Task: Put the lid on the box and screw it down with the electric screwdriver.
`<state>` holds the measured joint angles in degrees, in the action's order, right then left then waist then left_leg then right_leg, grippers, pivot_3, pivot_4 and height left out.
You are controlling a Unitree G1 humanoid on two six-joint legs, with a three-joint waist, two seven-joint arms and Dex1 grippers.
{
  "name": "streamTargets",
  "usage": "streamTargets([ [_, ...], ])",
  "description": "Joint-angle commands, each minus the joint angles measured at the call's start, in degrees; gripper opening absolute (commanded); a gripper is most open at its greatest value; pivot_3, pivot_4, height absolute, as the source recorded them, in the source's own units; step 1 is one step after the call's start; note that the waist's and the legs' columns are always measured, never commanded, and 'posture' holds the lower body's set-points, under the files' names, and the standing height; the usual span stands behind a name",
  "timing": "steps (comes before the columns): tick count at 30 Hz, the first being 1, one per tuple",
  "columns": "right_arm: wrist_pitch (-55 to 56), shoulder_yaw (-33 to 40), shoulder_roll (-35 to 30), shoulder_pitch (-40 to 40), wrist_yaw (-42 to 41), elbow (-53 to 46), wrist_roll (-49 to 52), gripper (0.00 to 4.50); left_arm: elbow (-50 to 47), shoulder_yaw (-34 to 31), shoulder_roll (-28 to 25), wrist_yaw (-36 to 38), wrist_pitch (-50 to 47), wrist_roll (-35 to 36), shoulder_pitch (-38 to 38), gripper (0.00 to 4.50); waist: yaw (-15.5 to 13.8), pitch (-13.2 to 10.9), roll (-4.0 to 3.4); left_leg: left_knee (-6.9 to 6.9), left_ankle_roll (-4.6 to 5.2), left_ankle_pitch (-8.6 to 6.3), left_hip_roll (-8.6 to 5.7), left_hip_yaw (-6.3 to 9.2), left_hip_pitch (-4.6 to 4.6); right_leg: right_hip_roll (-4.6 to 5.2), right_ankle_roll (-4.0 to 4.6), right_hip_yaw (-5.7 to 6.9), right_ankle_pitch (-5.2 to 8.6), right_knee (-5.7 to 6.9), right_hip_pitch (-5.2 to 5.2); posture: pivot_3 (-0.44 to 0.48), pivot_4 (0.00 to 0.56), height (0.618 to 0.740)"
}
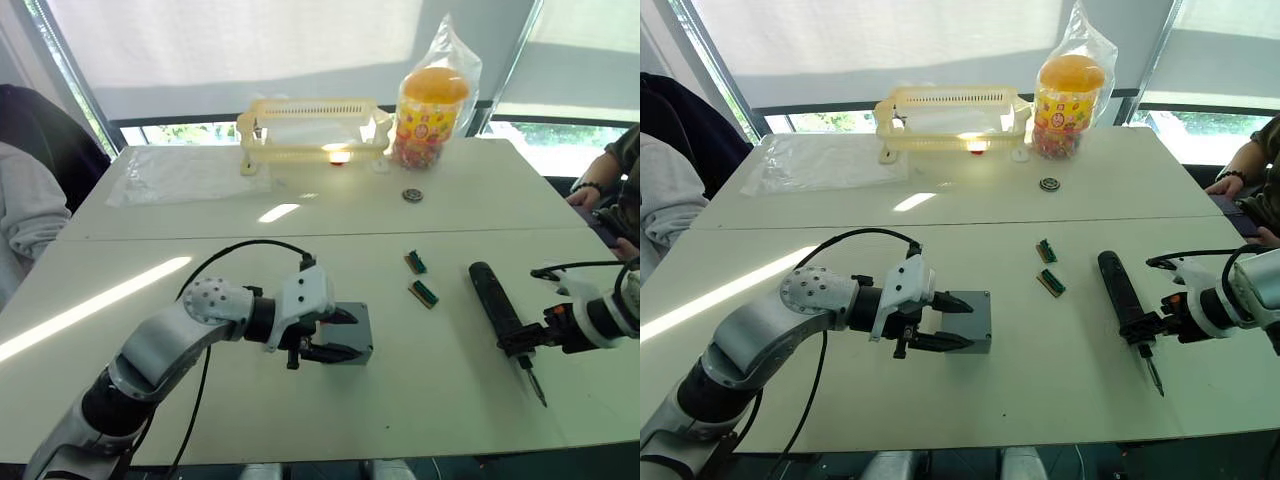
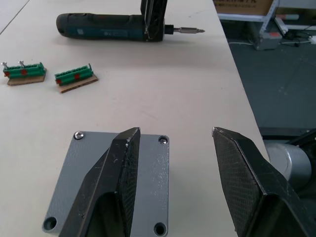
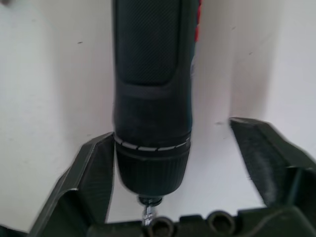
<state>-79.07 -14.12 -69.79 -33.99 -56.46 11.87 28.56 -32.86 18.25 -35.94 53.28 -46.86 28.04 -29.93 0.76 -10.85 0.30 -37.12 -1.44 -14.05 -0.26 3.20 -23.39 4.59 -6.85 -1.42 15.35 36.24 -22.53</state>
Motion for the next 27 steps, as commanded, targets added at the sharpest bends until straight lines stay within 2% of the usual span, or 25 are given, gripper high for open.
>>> streamTargets([
  [1,2.81,-3.54,-0.49,0.41,-0.26,-0.13,-3.94,2.06,-2.25,-2.12,-0.69,-1.0,0.24,0.6,0.42,2.35,0.0,0.03,0.07,-0.02,0.0,0.0,0.0,0.0,0.0,0.0,0.0,0.0,0.0,0.0,0.01,0.0,0.15,0.74],
  [2,2.98,-3.74,-0.52,0.59,-0.5,-0.14,-4.15,1.76,-2.16,-2.24,-0.87,-1.05,0.35,0.61,0.5,2.35,-0.06,0.07,0.15,-0.03,0.0,0.0,0.0,0.01,0.01,0.0,0.01,0.0,0.0,0.0,0.04,0.0,0.15,0.74],
  [5,2.03,-1.39,0.31,1.07,1.27,0.88,-4.53,1.75,-1.27,-2.64,-1.64,-0.58,1.2,0.56,0.5,2.35,-0.12,0.1,0.21,-0.13,0.0,0.0,-0.01,0.06,0.03,0.0,0.05,0.03,0.03,-0.04,0.15,0.0,0.15,0.74],
  [8,-1.29,6.53,2.24,1.49,5.58,1.49,-3.75,1.75,1.1,-3.32,-2.44,0.47,2.69,0.07,-0.33,2.35,-0.11,0.13,0.29,-0.16,-0.01,0.0,-0.02,0.07,0.04,0.01,0.06,0.02,0.02,-0.08,0.21,0.0,0.15,0.74],
  [12,-7.11,24.68,6.67,2.99,13.74,-2.96,-4.48,1.75,7.5,-5.17,-2.23,2.54,5.11,0.35,-2.47,2.35,-0.17,0.07,0.17,-0.22,-0.03,0.02,-0.06,0.02,0.01,0.04,0.1,-0.02,-0.03,-0.08,0.18,0.0,0.15,0.74],
  [14,-8.18,35.68,10.57,4.83,17.73,-8.71,-4.83,1.75,11.01,-5.32,-1.58,3.67,6.05,0.46,-3.57,2.35,-0.34,0.06,0.06,-0.21,-0.04,0.03,-0.09,-0.01,-0.06,0.07,0.07,-0.05,-0.05,-0.02,0.05,0.0,0.15,0.74],
  [16,-7.34,43.53,14.47,7.14,20.65,-14.37,-5.05,1.75,13.46,-5.16,-0.99,4.87,6.92,0.47,-4.14,2.35,-0.28,0.09,-0.01,-0.08,-0.04,0.03,-0.09,0.02,-0.09,0.05,-0.02,-0.04,-0.09,0.05,-0.07,0.0,0.15,0.74],
  [18,-1.82,54.38,24.15,6.29,24.83,-23.53,-3.3,1.75,16.7,-4.62,0.54,6.14,7.56,0.63,-5.07,2.35,-0.06,0.09,0.0,0.06,-0.03,0.03,-0.08,0.07,-0.08,0.02,-0.1,-0.01,-0.1,0.16,-0.14,0.0,0.15,0.74],
  [19,3.6,57.19,28.99,6.29,27.27,-28.58,-3.0,1.75,18.28,-4.07,1.17,6.77,8.04,0.26,-5.55,2.35,0.13,0.09,0.0,0.06,-0.03,0.02,-0.03,0.07,-0.08,-0.03,-0.1,-0.01,-0.1,0.2,-0.19,0.0,0.15,0.74],
  [21,13.71,58.1,37.19,7.42,30.29,-37.08,-2.76,1.75,20.85,-3.19,2.22,7.7,9.37,-0.96,-6.25,2.35,0.29,0.07,-0.1,0.11,-0.04,0.03,-0.01,0.07,-0.07,-0.07,-0.1,-0.03,-0.1,0.38,-0.31,0.0,0.15,0.74],
  [24,27.21,54.64,48.64,8.45,32.95,-43.95,-1.87,1.75,23.89,-2.19,3.48,7.68,11.11,-3.17,-6.84,2.35,0.28,0.08,-0.18,0.1,-0.05,0.04,-0.01,0.07,-0.07,-0.08,-0.11,-0.07,-0.02,0.79,-0.51,0.0,0.15,0.74],
  [27,28.76,49.79,53.36,9.94,32.22,-46.05,2.33,1.75,24.23,-1.24,3.08,9.03,11.9,-4.36,-6.73,2.35,0.26,0.09,-0.2,0.08,-0.09,0.06,-0.01,0.07,-0.06,-0.08,-0.09,-0.08,-0.01,0.88,-0.54,0.0,0.15,0.74],
])
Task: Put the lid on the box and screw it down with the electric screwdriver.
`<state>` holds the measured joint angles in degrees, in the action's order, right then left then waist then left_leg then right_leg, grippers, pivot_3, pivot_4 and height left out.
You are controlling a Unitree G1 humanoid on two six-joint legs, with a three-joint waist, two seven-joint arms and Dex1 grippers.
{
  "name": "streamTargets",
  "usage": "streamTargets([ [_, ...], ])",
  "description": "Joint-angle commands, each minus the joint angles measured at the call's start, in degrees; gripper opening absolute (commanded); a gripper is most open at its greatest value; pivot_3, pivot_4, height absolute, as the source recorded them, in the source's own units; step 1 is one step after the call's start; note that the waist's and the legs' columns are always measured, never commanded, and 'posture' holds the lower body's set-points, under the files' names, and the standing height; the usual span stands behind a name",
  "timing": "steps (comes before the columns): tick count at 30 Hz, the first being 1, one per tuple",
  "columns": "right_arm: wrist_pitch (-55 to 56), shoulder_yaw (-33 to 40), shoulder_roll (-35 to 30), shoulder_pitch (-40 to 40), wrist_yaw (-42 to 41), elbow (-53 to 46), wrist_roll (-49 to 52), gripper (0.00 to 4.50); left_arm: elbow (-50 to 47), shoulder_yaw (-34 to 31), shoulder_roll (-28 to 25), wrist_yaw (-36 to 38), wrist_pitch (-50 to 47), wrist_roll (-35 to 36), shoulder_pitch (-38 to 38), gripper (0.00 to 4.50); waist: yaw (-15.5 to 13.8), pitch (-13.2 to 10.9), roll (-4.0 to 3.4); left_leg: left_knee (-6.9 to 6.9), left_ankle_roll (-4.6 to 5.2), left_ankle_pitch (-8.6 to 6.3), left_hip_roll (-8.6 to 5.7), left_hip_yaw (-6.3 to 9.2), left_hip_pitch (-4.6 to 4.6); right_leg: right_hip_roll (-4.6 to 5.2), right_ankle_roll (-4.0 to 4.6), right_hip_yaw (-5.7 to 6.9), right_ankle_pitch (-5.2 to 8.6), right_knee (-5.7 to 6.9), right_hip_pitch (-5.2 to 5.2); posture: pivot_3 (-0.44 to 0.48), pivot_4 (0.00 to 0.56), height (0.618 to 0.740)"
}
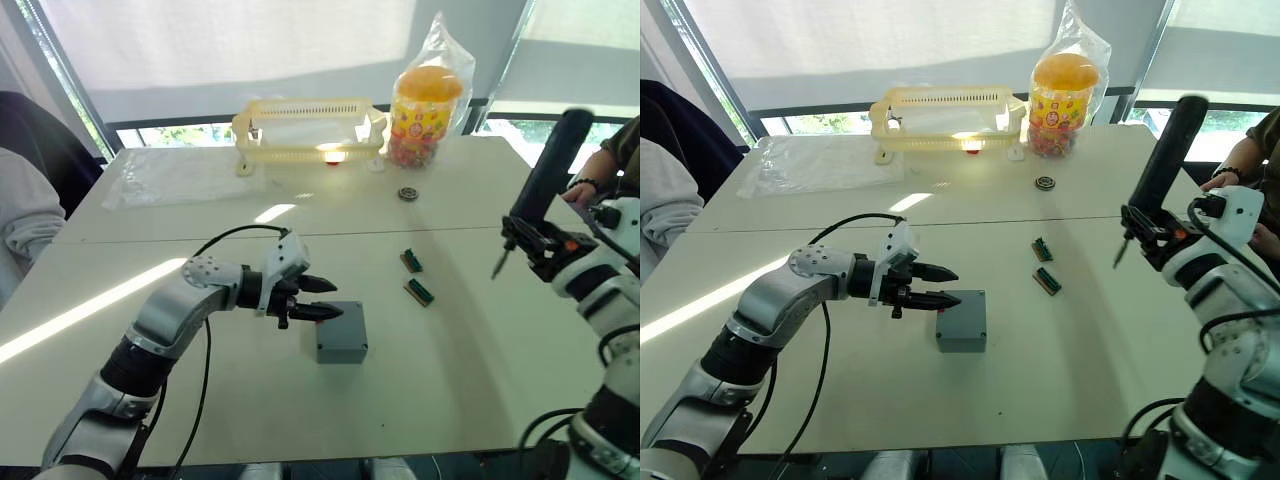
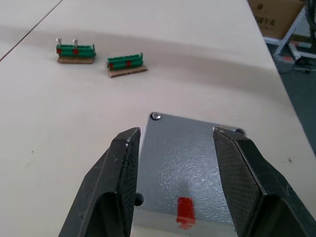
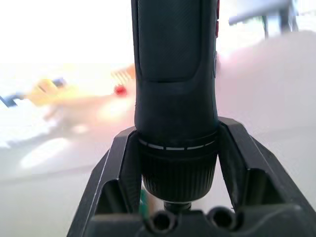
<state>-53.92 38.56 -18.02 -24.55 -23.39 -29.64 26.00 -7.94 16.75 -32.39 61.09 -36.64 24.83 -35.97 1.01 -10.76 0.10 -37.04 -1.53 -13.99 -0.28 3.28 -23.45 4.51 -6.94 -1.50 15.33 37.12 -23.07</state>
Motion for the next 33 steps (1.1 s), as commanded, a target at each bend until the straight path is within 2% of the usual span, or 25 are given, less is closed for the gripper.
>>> streamTargets([
  [1,4.49,-4.26,3.3,1.0,-2.38,-5.36,7.96,1.75,-0.95,0.71,-0.81,1.41,1.95,-1.88,-0.5,2.35,-0.08,0.0,0.0,-0.02,-0.01,0.01,0.0,-0.01,0.0,0.01,0.0,-0.01,0.0,0.0,0.0,0.0,0.15,0.74],
  [3,4.2,-5.08,6.95,1.09,-2.88,-5.84,15.68,1.75,-1.75,1.06,-1.1,1.66,1.88,-2.49,0.01,2.35,-0.04,-0.01,-0.01,-0.02,-0.01,0.01,0.0,0.0,0.0,0.02,0.01,-0.01,0.0,-0.01,0.02,0.0,0.15,0.74],
  [5,5.64,-6.82,9.06,1.79,-1.79,-6.05,18.24,1.75,-2.59,1.2,-0.83,1.62,1.31,-2.38,0.35,2.35,-0.05,-0.02,-0.03,-0.01,-0.01,0.01,0.0,0.01,0.0,0.02,0.01,-0.01,0.0,0.02,0.0,0.0,0.15,0.74],
  [9,10.03,-15.29,9.42,6.47,-3.41,-6.32,16.03,1.75,-3.54,3.35,-0.55,0.88,1.71,-4.61,0.95,2.35,-0.37,-0.01,-0.02,-0.03,-0.01,0.01,-0.02,0.03,-0.02,0.05,0.02,0.0,0.01,-0.02,0.03,0.0,0.15,0.74],
  [15,14.98,-23.43,7.87,11.32,-5.26,-5.61,14.84,1.75,-2.2,6.53,-0.39,0.21,3.56,-8.93,1.65,2.35,-0.1,-0.01,-0.02,-0.02,-0.01,0.01,-0.02,0.03,0.0,0.02,0.04,0.0,0.02,0.03,-0.01,0.0,0.15,0.74],
  [19,18.31,-26.17,6.88,13.16,-5.91,-4.61,13.94,1.75,-1.43,6.32,1.6,-0.43,2.76,-8.68,1.65,2.35,-0.23,0.0,-0.01,-0.03,-0.01,0.01,-0.01,0.03,0.02,0.02,0.05,0.0,0.03,0.02,0.04,0.0,0.15,0.74],
  [33,29.11,-31.53,6.64,14.41,-5.75,1.23,8.02,1.75,-1.96,6.48,1.47,0.54,2.34,-10.29,1.27,2.35,-0.18,0.0,-0.01,-0.06,-0.01,0.01,-0.02,0.04,0.04,0.02,0.05,0.0,0.03,0.02,0.06,0.0,0.15,0.74],
])
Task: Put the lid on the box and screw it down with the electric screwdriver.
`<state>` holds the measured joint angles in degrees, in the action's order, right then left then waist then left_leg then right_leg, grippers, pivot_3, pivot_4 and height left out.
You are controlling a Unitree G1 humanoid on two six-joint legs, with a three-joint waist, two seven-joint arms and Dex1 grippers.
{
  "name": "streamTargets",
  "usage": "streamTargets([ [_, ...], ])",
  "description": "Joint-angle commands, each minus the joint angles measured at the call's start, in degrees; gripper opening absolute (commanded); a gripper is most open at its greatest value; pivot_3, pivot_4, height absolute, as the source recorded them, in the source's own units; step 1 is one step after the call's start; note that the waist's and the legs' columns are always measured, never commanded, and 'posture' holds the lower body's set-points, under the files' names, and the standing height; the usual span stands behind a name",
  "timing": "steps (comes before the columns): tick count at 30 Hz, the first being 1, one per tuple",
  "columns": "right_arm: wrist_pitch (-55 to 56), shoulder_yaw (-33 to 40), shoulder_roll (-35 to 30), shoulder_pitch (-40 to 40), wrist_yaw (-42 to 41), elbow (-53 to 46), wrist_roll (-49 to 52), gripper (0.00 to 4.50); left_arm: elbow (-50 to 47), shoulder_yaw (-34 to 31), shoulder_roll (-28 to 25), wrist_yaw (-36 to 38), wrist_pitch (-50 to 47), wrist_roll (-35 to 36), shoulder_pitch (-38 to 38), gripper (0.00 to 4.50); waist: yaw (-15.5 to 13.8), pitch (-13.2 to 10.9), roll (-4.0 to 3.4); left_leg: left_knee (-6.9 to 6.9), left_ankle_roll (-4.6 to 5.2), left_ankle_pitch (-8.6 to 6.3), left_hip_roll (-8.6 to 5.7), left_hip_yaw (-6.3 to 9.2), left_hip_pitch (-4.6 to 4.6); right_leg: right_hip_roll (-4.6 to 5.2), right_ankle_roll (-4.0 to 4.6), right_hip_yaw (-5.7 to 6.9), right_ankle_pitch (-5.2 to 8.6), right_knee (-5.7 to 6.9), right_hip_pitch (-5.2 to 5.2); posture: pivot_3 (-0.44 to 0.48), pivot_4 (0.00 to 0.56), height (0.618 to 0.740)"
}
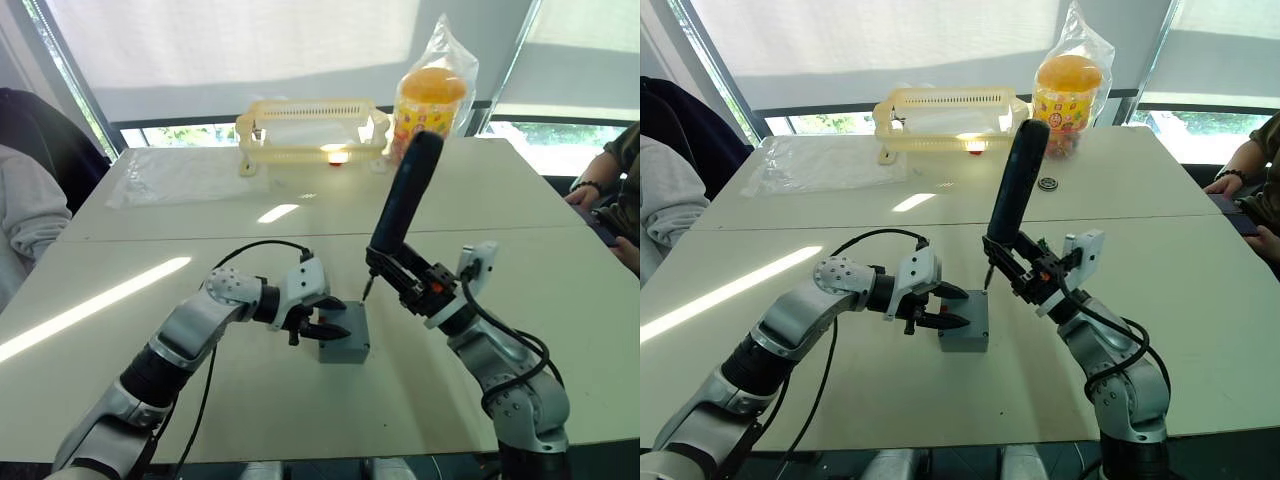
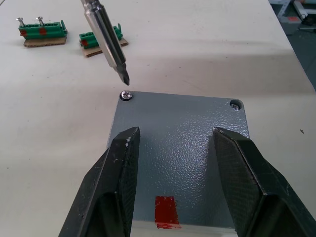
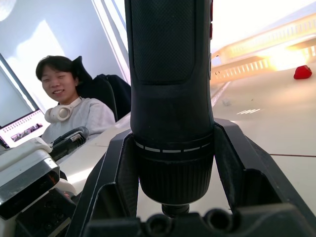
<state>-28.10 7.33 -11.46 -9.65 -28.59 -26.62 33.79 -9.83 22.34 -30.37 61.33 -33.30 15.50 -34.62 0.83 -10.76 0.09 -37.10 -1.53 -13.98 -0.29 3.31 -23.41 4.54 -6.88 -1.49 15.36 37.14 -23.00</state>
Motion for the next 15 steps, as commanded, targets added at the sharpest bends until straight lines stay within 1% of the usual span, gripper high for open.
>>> streamTargets([
  [1,3.59,-0.52,0.03,-0.37,-0.59,-1.59,0.15,1.75,-0.11,0.88,-0.57,0.27,-1.08,-0.99,-0.12,2.35,0.01,0.0,0.0,0.0,0.0,0.0,0.0,0.0,0.0,0.0,0.0,0.0,0.0,0.0,0.0,0.0,0.15,0.74],
  [15,6.54,-2.38,-1.36,1.11,-0.91,0.44,-1.86,1.75,-0.52,0.73,-0.42,-0.14,-1.6,-1.03,-0.34,2.35,0.0,0.0,0.0,0.0,0.0,0.0,0.0,0.01,0.0,0.0,0.0,0.0,0.0,0.0,0.01,0.0,0.15,0.74],
])
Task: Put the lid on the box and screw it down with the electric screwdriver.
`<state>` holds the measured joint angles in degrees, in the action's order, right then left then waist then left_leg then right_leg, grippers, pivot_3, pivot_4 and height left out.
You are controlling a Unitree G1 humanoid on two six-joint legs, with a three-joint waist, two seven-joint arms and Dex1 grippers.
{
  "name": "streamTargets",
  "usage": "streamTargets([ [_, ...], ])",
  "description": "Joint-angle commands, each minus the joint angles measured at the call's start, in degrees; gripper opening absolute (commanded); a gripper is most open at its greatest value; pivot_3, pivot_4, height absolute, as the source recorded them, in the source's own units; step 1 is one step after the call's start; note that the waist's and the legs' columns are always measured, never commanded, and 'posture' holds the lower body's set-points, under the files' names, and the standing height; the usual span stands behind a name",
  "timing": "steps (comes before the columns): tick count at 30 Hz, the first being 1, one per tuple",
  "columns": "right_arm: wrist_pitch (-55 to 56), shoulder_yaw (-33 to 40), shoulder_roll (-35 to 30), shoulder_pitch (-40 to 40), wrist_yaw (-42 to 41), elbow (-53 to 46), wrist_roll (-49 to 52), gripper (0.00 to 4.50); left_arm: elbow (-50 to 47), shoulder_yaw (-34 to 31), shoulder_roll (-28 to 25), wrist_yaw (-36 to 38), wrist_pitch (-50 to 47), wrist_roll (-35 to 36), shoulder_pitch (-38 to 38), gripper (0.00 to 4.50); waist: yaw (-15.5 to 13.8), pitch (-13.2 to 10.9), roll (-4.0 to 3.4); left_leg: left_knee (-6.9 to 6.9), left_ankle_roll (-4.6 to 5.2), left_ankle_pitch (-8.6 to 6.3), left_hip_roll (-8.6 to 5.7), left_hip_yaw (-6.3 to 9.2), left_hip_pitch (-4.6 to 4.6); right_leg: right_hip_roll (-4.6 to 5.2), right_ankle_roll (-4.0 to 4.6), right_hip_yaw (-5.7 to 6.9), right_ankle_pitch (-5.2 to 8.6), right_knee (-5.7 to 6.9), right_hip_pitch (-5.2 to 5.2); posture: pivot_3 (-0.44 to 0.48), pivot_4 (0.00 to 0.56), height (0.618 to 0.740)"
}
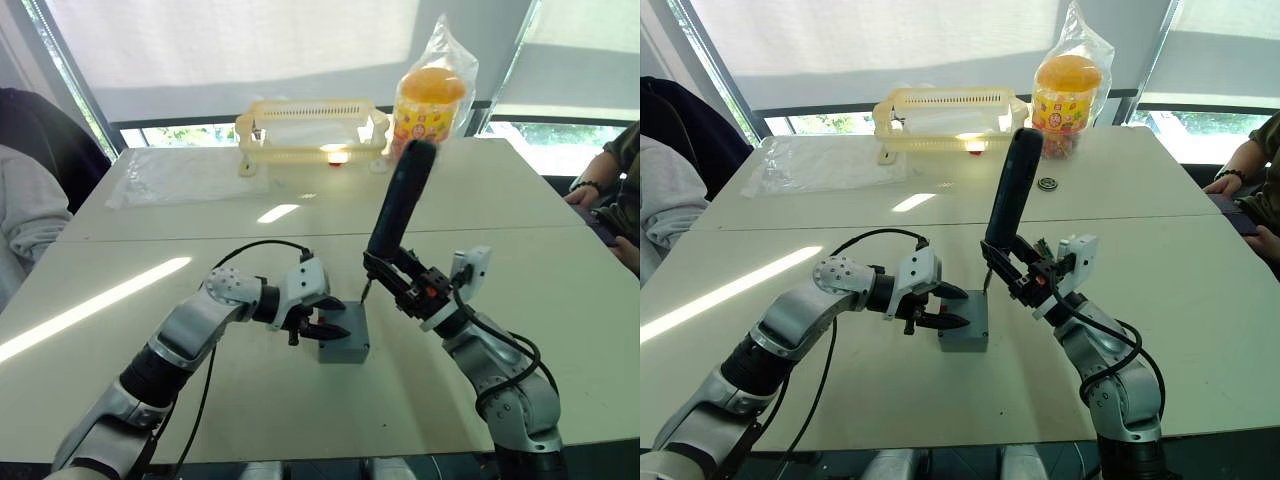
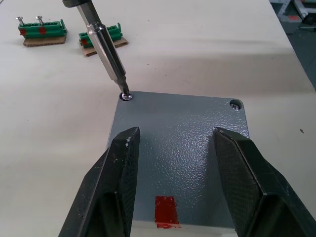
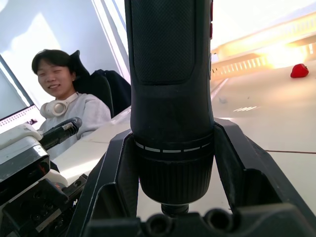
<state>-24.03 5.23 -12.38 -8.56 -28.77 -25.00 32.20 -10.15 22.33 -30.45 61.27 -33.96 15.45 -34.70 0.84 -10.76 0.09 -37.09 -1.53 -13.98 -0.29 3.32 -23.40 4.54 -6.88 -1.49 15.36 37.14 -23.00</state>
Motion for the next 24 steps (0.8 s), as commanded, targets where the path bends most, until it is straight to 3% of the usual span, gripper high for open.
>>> streamTargets([
  [1,2.9,-0.51,-0.66,0.12,-0.92,-0.85,-0.76,1.75,-0.24,0.73,-0.28,-0.15,-0.98,-0.98,-0.29,2.35,-0.01,0.0,0.0,0.0,0.0,0.0,0.0,0.0,0.0,0.0,0.0,0.0,0.0,0.0,0.0,0.0,0.15,0.74],
  [24,15.28,-8.57,-4.27,5.28,-4.44,3.89,-11.46,1.75,-0.71,1.1,-0.47,-0.01,-1.31,-1.73,0.68,2.35,-0.03,0.14,0.13,0.05,0.0,-0.01,0.0,0.04,0.47,0.0,0.12,0.04,0.09,-0.1,0.53,0.0,0.15,0.74],
])
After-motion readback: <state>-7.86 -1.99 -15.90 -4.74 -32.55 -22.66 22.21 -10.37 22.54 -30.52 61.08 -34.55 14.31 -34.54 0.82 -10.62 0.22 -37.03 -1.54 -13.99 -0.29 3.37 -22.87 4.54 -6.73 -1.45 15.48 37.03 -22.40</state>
